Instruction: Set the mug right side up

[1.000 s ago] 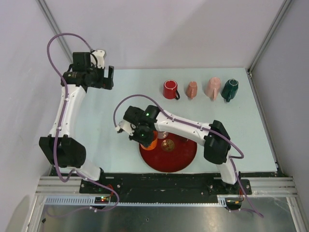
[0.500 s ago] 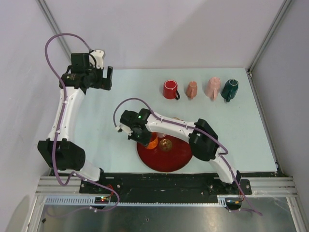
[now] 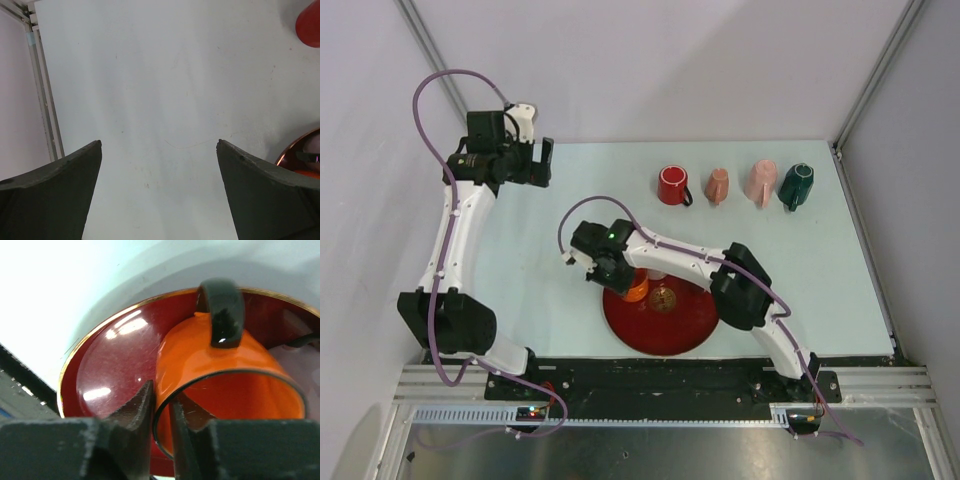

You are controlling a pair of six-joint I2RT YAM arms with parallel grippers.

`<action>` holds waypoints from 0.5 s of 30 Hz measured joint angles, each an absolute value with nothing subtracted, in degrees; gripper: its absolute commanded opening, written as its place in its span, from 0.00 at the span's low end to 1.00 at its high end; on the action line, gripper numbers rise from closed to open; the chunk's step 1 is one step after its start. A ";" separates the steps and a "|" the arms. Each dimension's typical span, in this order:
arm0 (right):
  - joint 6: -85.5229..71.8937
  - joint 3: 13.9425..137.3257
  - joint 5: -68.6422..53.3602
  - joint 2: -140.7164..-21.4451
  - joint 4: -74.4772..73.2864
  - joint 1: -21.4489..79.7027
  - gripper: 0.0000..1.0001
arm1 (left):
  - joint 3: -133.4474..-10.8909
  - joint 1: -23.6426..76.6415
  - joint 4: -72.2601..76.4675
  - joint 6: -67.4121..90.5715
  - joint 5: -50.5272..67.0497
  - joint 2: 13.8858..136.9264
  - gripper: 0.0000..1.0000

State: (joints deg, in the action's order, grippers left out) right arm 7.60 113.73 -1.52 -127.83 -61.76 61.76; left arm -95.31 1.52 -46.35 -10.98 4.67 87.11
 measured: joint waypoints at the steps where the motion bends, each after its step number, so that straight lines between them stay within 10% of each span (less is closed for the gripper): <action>1: 7.64 113.78 -1.45 -127.92 -61.56 61.58 0.40 | -95.31 1.52 -46.30 -10.98 4.67 87.11 1.00; 15: 6.76 119.46 -3.25 -125.47 -60.90 61.19 0.81 | -94.70 1.52 -45.91 -11.03 4.80 87.11 1.00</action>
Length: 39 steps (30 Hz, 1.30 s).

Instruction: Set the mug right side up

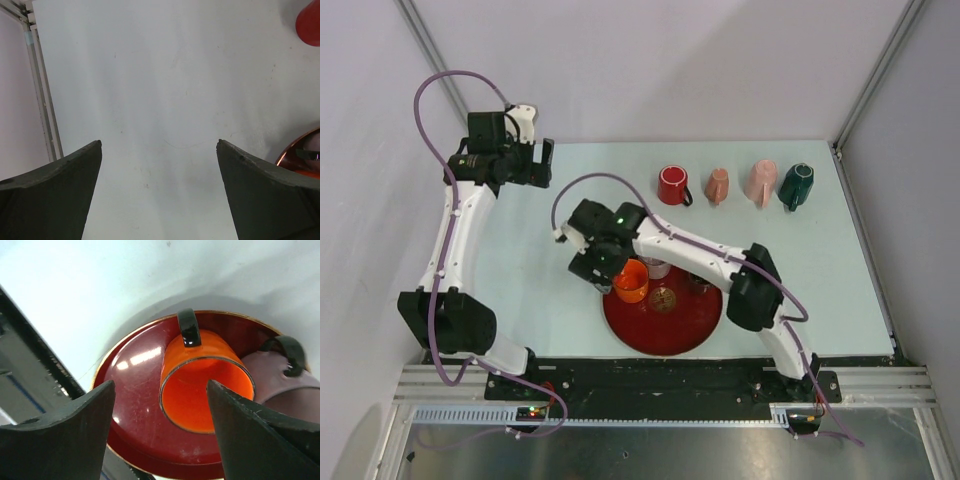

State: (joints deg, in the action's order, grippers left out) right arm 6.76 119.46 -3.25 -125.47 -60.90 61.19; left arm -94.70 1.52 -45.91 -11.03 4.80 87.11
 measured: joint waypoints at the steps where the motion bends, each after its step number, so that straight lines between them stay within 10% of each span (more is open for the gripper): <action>1: 6.22 120.31 -3.60 -124.62 -61.49 61.10 0.83 | -94.70 1.52 -45.91 -11.03 4.84 87.11 1.00; 8: 0.91 121.01 -3.44 -107.63 -60.95 52.23 0.87 | -94.43 1.52 -45.63 -11.00 4.89 87.11 1.00; 14: -4.45 107.87 4.14 -91.92 -54.96 24.32 0.87 | -93.84 1.50 -45.45 -10.98 4.93 87.00 1.00; 25: -5.37 98.52 7.77 -105.03 -47.57 -2.76 0.79 | -89.49 1.50 -45.47 -11.03 4.78 86.13 1.00; 39: -4.27 99.09 4.78 -120.40 -37.52 -8.36 0.58 | -87.09 1.52 -45.54 -12.62 2.63 85.84 1.00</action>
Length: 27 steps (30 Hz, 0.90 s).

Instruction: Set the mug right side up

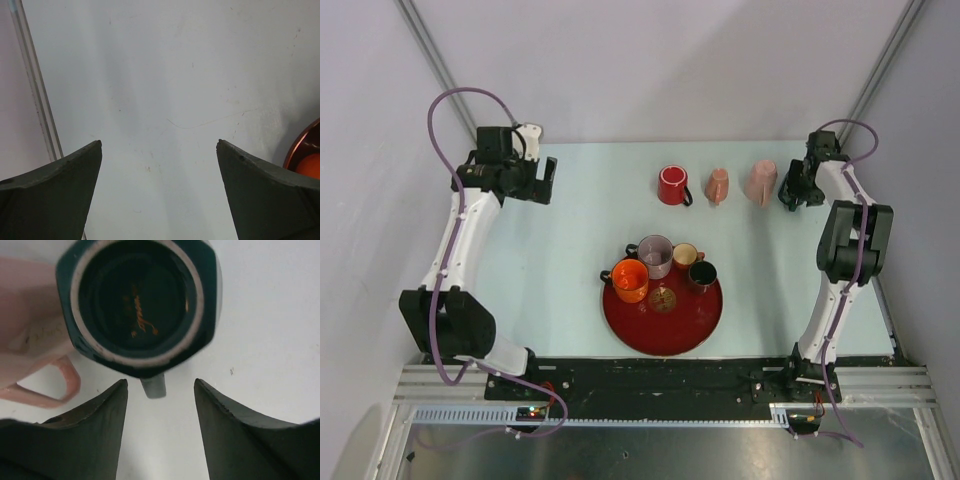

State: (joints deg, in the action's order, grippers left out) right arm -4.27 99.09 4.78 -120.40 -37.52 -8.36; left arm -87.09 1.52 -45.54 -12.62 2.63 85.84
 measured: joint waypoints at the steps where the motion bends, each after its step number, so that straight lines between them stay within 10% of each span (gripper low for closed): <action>1: -4.25 99.09 4.64 -120.79 -36.80 -8.32 0.57 | -87.11 1.52 -45.54 -12.67 2.63 85.80 1.00; 10: -4.14 99.79 3.60 -124.11 -31.35 -8.82 0.04 | -87.11 1.80 -46.28 -15.11 4.58 84.49 1.00; 27: -13.26 92.58 -6.17 -99.70 -37.32 -11.42 0.00 | -70.87 9.45 -39.55 -58.26 26.52 58.63 0.97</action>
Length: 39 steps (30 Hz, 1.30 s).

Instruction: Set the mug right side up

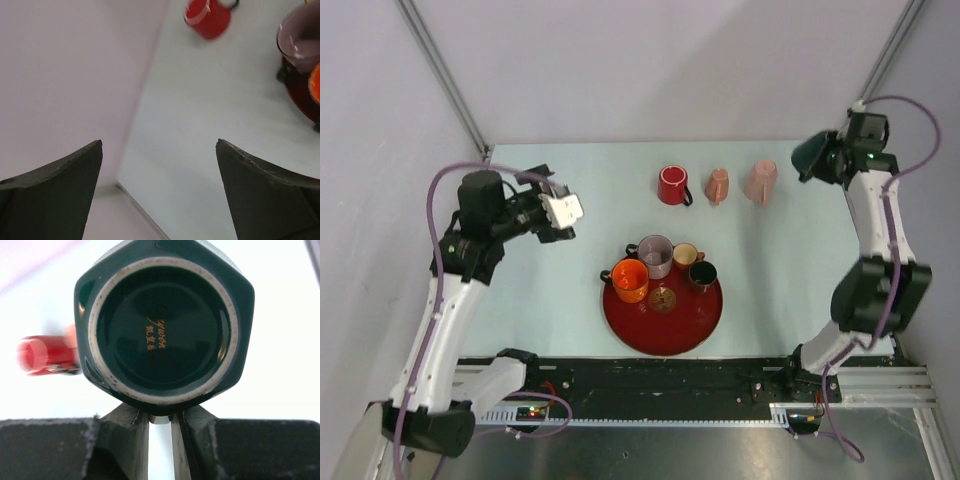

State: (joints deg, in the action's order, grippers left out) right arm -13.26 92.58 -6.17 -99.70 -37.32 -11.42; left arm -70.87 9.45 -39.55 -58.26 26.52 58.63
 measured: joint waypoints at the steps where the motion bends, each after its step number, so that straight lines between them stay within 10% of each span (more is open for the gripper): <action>1: -14.57 92.58 -8.36 -95.61 -37.28 -10.90 0.00 | -69.73 10.63 -37.15 -60.36 27.77 57.01 0.97; 15: -46.74 91.74 -46.24 -77.91 -15.79 17.34 0.00 | -57.87 23.46 14.17 -68.97 34.63 57.06 0.92; 33: -54.33 101.32 -54.92 -88.88 -11.77 28.84 0.00 | -61.95 25.39 23.77 -69.08 36.71 59.57 0.63; 37: -53.80 103.46 -56.84 -90.65 -12.82 30.17 0.00 | -62.98 25.39 23.97 -69.71 36.27 61.01 0.44; 39: -53.74 103.74 -58.02 -91.35 -12.97 30.72 0.00 | -63.07 25.39 23.97 -70.50 36.14 61.56 0.18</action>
